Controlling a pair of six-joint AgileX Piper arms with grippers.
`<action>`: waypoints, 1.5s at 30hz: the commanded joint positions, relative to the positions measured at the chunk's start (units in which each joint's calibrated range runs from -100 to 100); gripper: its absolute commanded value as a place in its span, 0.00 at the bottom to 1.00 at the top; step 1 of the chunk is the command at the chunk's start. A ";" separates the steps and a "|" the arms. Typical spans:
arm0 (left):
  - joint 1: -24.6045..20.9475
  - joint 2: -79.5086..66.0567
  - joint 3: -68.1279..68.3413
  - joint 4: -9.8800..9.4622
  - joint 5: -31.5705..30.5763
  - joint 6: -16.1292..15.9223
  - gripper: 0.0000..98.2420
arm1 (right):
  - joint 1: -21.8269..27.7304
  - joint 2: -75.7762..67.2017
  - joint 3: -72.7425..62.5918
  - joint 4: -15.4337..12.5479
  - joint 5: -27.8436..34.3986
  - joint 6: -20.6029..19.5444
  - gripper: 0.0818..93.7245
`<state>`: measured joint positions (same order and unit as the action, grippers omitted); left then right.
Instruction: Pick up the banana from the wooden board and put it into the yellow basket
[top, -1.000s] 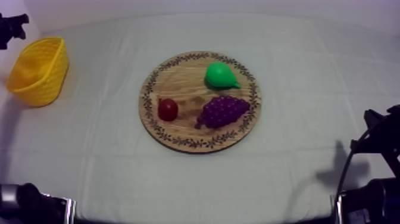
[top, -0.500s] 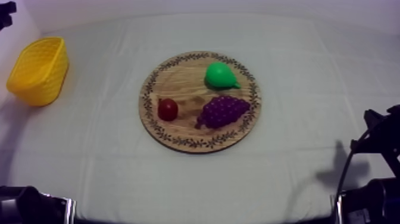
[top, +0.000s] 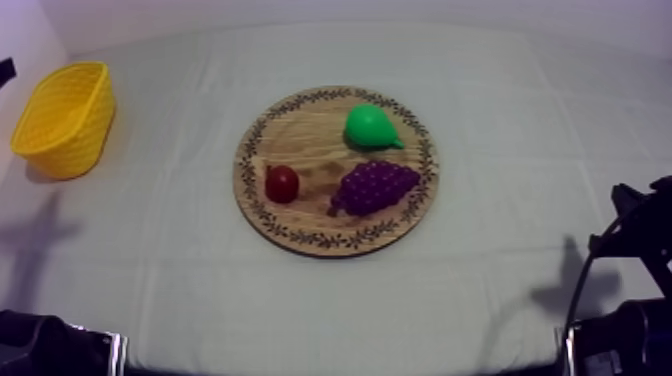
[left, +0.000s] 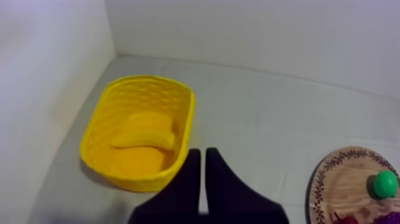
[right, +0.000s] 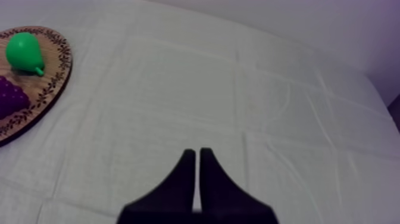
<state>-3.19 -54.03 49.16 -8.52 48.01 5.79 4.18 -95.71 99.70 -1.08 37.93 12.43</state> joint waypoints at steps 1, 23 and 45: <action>0.48 -4.45 5.21 0.08 -1.62 0.13 0.00 | 0.03 -0.04 -0.03 -0.02 0.05 0.00 0.01; 1.33 -29.32 34.22 0.08 -5.36 3.53 0.00 | 0.03 -0.04 -0.03 -0.02 0.05 0.00 0.01; 5.96 -45.94 47.50 2.81 -7.41 -5.18 0.00 | 0.03 -0.04 -0.03 -0.02 0.05 -0.01 0.01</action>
<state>2.75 -99.90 95.52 -6.58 43.26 7.52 4.18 -95.71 99.70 -1.08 37.93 12.43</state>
